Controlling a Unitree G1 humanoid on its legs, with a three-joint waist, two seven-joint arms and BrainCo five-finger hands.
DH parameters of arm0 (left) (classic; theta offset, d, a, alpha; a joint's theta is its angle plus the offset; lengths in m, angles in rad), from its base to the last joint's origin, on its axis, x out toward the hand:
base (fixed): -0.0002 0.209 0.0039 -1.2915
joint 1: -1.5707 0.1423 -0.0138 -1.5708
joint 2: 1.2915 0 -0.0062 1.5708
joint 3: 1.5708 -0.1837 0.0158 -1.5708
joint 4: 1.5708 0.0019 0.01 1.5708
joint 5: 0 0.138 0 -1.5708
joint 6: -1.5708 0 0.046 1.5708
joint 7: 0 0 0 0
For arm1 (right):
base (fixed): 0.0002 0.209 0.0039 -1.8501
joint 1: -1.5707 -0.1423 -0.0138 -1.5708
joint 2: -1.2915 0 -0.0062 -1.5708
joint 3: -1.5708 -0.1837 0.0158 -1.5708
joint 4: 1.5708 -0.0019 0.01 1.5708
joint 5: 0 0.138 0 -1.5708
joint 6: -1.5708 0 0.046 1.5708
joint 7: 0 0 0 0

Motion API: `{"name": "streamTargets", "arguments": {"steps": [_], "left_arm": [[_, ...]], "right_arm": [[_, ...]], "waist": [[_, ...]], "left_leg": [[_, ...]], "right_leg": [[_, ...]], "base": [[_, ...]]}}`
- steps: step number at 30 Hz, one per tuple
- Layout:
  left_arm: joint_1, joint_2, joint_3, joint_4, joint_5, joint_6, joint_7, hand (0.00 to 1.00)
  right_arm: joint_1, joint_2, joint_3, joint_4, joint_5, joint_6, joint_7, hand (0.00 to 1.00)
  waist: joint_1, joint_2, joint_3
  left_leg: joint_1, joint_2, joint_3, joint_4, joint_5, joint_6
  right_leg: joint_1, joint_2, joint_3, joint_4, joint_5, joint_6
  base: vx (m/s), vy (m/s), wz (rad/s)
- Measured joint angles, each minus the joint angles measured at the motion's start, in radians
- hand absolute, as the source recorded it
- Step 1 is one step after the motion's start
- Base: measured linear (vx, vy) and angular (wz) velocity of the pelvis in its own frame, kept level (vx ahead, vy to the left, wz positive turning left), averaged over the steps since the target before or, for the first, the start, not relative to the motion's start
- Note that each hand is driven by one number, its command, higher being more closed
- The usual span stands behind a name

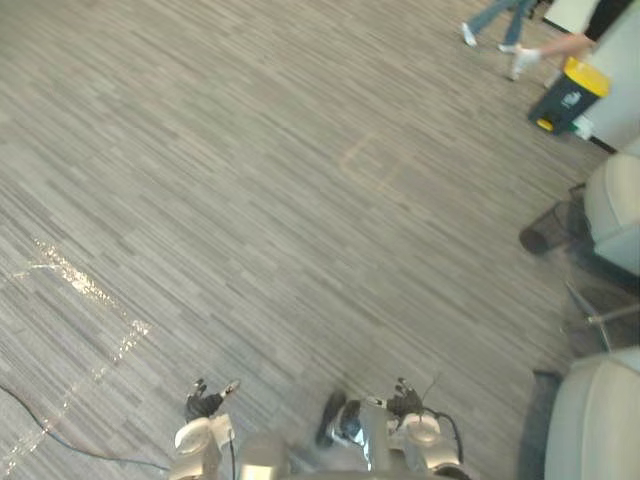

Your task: Organize the slippers on the shoe rack

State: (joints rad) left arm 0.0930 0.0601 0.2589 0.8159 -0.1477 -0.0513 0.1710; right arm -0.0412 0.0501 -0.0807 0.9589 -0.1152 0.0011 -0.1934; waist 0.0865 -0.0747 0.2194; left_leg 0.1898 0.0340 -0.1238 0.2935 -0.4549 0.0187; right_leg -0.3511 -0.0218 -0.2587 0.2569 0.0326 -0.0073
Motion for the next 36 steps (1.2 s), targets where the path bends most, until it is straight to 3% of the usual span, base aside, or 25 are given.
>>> {"name": "streamTargets", "arguments": {"steps": [1, 2, 3, 4, 5, 6, 8, 10, 11, 13, 14, 15, 16, 17, 18, 19, 20, 23, 25, 27, 30, 32, 33, 35, 36], "left_arm": [[0.001, -0.010, 0.000, 0.006, 0.005, 0.000, 0.000, 0.00], [0.000, -0.037, 0.014, 0.001, 0.010, 0.000, 0.000, 0.00], [0.003, -0.045, 0.032, 0.001, 0.010, 0.002, 0.000, 0.00], [0.018, -0.072, 0.060, 0.000, 0.011, 0.008, 0.000, 0.00], [0.022, -0.075, 0.059, -0.001, 0.012, 0.014, 0.000, 0.00], [0.014, -0.075, 0.056, -0.003, 0.013, 0.016, -0.002, 0.00], [0.010, -0.071, 0.056, -0.042, 0.015, 0.015, -0.002, 0.00], [0.004, -0.058, 0.057, -0.066, 0.016, 0.012, -0.002, 0.00], [0.001, -0.053, 0.057, -0.074, 0.016, 0.011, -0.002, 0.00], [0.002, -0.053, 0.060, -0.078, 0.015, 0.009, -0.001, 0.00], [0.013, -0.050, 0.062, -0.078, 0.015, 0.009, -0.001, 0.00], [0.020, -0.054, 0.061, -0.078, 0.015, 0.009, 0.000, 0.00], [0.016, -0.047, 0.060, -0.081, 0.014, 0.009, 0.001, 0.00], [0.027, -0.045, 0.059, -0.078, 0.013, 0.008, 0.001, 0.00], [0.033, -0.044, 0.058, -0.074, 0.013, 0.009, 0.001, 0.00], [0.041, -0.039, 0.041, -0.046, 0.017, 0.012, 0.000, 0.00], [0.039, -0.024, 0.022, -0.037, 0.021, 0.015, 0.000, 0.00], [0.021, -0.022, -0.002, -0.037, 0.031, 0.015, 0.000, 0.00], [0.004, -0.029, -0.004, -0.036, 0.031, 0.015, 0.000, 0.00], [-0.021, -0.030, -0.006, -0.010, 0.033, 0.015, -0.001, 0.00], [-0.026, -0.026, -0.012, 0.029, 0.058, 0.017, -0.004, 0.00], [-0.017, -0.017, -0.014, 0.041, 0.068, 0.017, -0.005, 0.00], [0.008, -0.003, -0.021, 0.043, 0.070, 0.017, -0.009, 0.00], [0.014, -0.007, -0.009, 0.042, 0.089, 0.017, -0.009, 0.00], [0.031, -0.016, 0.014, 0.043, 0.108, 0.019, -0.008, 0.00]], "right_arm": [[-0.001, 0.004, -0.027, 0.010, 0.000, 0.004, 0.000, 0.00], [0.001, 0.006, -0.034, 0.007, 0.001, 0.005, -0.001, 0.00], [0.003, 0.006, -0.031, -0.001, 0.001, 0.006, 0.000, 0.00], [0.009, 0.016, -0.017, -0.001, 0.003, 0.010, -0.001, 0.00], [0.008, 0.021, 0.006, 0.000, 0.009, 0.017, -0.001, 0.00], [0.008, 0.022, 0.011, 0.001, 0.009, 0.021, 0.000, 0.00], [0.002, 0.022, 0.005, 0.001, 0.025, 0.021, -0.005, 0.00], [-0.013, 0.021, 0.006, 0.000, 0.046, 0.019, -0.017, 0.00], [-0.030, 0.019, 0.006, 0.002, 0.050, 0.018, -0.021, 0.00], [-0.064, 0.013, 0.001, 0.014, 0.050, 0.016, -0.021, 0.00], [-0.070, 0.016, -0.003, 0.020, 0.050, 0.017, -0.021, 0.00], [-0.070, 0.018, 0.000, 0.021, 0.052, 0.018, -0.022, 0.00], [-0.068, 0.013, 0.003, 0.012, 0.051, 0.017, -0.016, 0.00], [-0.067, 0.015, -0.004, -0.007, 0.049, 0.014, -0.018, 0.00], [-0.066, 0.018, -0.006, -0.008, 0.048, 0.013, -0.018, 0.00], [-0.057, 0.020, -0.025, -0.009, 0.044, 0.012, -0.018, 0.00], [-0.042, 0.019, -0.042, -0.011, 0.037, 0.008, -0.018, 0.00], [0.002, 0.021, -0.043, -0.008, 0.034, 0.009, -0.009, 0.00], [0.007, 0.021, -0.043, -0.008, 0.027, 0.009, -0.005, 0.00], [0.010, 0.021, -0.043, -0.034, 0.022, 0.007, -0.005, 0.00], [-0.004, 0.012, -0.030, -0.015, 0.001, 0.008, 0.000, 0.00], [-0.022, 0.012, -0.025, 0.007, -0.001, 0.011, 0.003, 0.00], [-0.013, 0.011, -0.034, 0.015, -0.002, 0.015, 0.010, 0.00], [-0.002, 0.012, -0.041, 0.019, -0.002, 0.018, 0.014, 0.00], [0.000, 0.012, -0.038, 0.011, -0.002, 0.018, 0.020, 0.00]], "waist": [[-0.006, 0.028, -0.032], [-0.004, 0.059, -0.033], [-0.003, 0.070, -0.030], [0.015, 0.095, -0.031], [0.031, 0.102, -0.024], [0.040, 0.089, -0.015], [0.062, 0.048, -0.006], [0.068, 0.023, 0.001], [0.076, 0.012, 0.006], [0.094, 0.021, 0.026], [0.114, 0.021, 0.031], [0.125, 0.019, 0.031], [0.134, 0.001, 0.033], [0.140, 0.003, 0.033], [0.141, 0.003, 0.033], [0.143, 0.002, 0.033], [0.136, 0.003, 0.034], [0.106, 0.020, 0.044], [0.081, 0.021, 0.045], [0.063, 0.019, 0.045], [0.044, 0.006, 0.041], [0.023, -0.007, 0.034], [0.007, -0.019, 0.012], [0.007, 0.014, -0.021], [0.006, 0.064, -0.030]], "left_leg": [[-0.037, 0.031, -0.035, 0.102, 0.008, -0.019], [-0.124, 0.057, -0.040, 0.320, 0.059, -0.083], [-0.170, 0.064, -0.035, 0.423, 0.106, -0.091], [-0.269, 0.106, 0.004, 0.669, 0.275, -0.086], [-0.346, 0.144, 0.048, 0.834, 0.238, -0.070], [-0.401, 0.151, 0.068, 0.890, 0.200, -0.065], [-0.505, 0.140, 0.106, 0.862, 0.143, -0.041], [-0.592, 0.114, 0.140, 0.705, 0.122, -0.042], [-0.634, 0.082, 0.143, 0.507, 0.137, -0.044], [-0.657, 0.040, 0.107, 0.145, 0.297, -0.080], [-0.647, 0.040, 0.114, 0.112, 0.408, -0.090], [-0.636, 0.037, 0.125, 0.110, 0.454, -0.076], [-0.658, 0.020, 0.151, 0.191, 0.365, -0.034], [-0.657, 0.030, 0.172, 0.287, 0.277, -0.019], [-0.646, 0.033, 0.179, 0.308, 0.258, -0.009], [-0.579, 0.039, 0.214, 0.344, 0.186, 0.011], [-0.499, 0.033, 0.235, 0.341, 0.141, 0.020], [-0.292, 0.024, 0.253, 0.250, 0.088, 0.030], [-0.199, 0.035, 0.255, 0.176, 0.079, 0.030], [-0.126, 0.048, 0.268, 0.120, 0.064, 0.016], [0.017, 0.031, 0.311, 0.003, 0.043, -0.022], [0.063, 0.011, 0.302, -0.019, 0.031, -0.043], [0.120, 0.007, 0.249, -0.020, 0.021, -0.061], [0.100, 0.051, 0.217, 0.057, 0.022, -0.063], [-0.003, 0.127, 0.190, 0.348, 0.091, -0.114]], "right_leg": [[0.008, 0.028, -0.033, 0.027, -0.002, -0.037], [0.054, 0.054, -0.064, 0.017, -0.034, -0.065], [0.079, 0.069, -0.063, 0.009, -0.050, -0.070], [0.148, 0.107, -0.044, -0.021, -0.085, -0.084], [0.218, 0.136, -0.023, -0.038, -0.119, -0.102], [0.270, 0.138, -0.007, -0.048, -0.144, -0.105], [0.361, 0.117, 0.024, -0.102, -0.171, -0.092], [0.430, 0.088, 0.045, -0.153, -0.191, -0.074], [0.474, 0.062, 0.059, -0.183, -0.211, -0.052], [0.532, 0.024, 0.092, -0.197, -0.263, -0.008], [0.551, 0.010, 0.116, -0.196, -0.285, 0.009], [0.561, 0.006, 0.125, -0.195, -0.294, 0.020], [0.562, -0.025, 0.129, -0.170, -0.291, 0.026], [0.559, -0.036, 0.143, -0.098, -0.289, 0.043], [0.559, -0.040, 0.150, -0.064, -0.291, 0.047], [0.508, -0.068, 0.171, 0.165, -0.288, 0.072], [0.405, -0.102, 0.174, 0.462, -0.232, 0.121], [0.242, -0.149, 0.063, 0.823, -0.224, 0.089], [0.149, -0.135, -0.015, 0.800, -0.252, 0.059], [0.067, -0.114, -0.100, 0.627, -0.255, 0.055], [0.039, -0.034, -0.170, 0.031, -0.121, 0.052], [0.024, -0.027, -0.171, -0.039, -0.087, 0.026], [0.034, -0.011, -0.152, -0.034, 0.031, -0.109], [0.036, 0.029, -0.170, -0.006, 0.035, -0.144], [0.094, 0.106, -0.177, -0.024, -0.014, -0.151]], "base": [[0.86, -0.258, 0.85], [0.71, -0.200, 0.67], [0.68, -0.170, 0.01], [0.67, -0.110, -0.44], [0.79, -0.081, -0.51], [0.64, -0.044, -0.35], [0.59, -0.041, -0.21], [0.57, 0.045, -0.18], [0.57, 0.174, -0.24], [0.63, 0.265, -0.44], [0.47, 0.237, -0.51], [0.50, 0.215, -0.41], [0.76, 0.317, -0.38], [0.63, 0.253, -0.34], [0.73, 0.321, -0.59], [0.56, 0.257, -0.53], [0.67, 0.297, -0.46], [0.52, 0.162, -0.14], [0.46, 0.062, 0.01], [0.44, 0.029, -0.15], [0.56, 0.011, -0.21], [0.55, -0.052, 0.23], [0.68, -0.110, 0.34], [0.69, -0.126, 0.11], [0.68, -0.133, -0.38]]}}
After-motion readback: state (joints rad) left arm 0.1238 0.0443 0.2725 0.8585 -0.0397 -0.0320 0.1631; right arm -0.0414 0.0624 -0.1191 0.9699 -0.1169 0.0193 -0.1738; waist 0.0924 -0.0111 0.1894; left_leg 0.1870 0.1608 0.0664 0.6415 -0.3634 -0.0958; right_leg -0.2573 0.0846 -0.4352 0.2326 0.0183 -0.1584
